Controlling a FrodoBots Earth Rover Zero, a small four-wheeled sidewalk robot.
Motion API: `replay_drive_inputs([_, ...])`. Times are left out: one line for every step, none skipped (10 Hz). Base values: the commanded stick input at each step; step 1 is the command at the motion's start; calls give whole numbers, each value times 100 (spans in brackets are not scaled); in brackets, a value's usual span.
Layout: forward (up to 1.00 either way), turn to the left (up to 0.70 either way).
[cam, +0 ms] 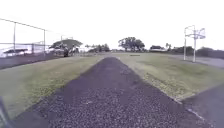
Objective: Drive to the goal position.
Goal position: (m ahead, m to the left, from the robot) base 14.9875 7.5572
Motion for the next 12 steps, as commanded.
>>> replay_drive_inputs([70,-1])
replay_drive_inputs([70,-8])
replay_drive_inputs([70,-17])
replay_drive_inputs([70,-20])
replay_drive_inputs([70,-9])
replay_drive_inputs([70,0])
replay_drive_inputs([70,0])
replay_drive_inputs([70,0])
replay_drive_inputs([70,0])
replay_drive_inputs([70,0])
replay_drive_inputs([70,0])
replay_drive_inputs([70,0])
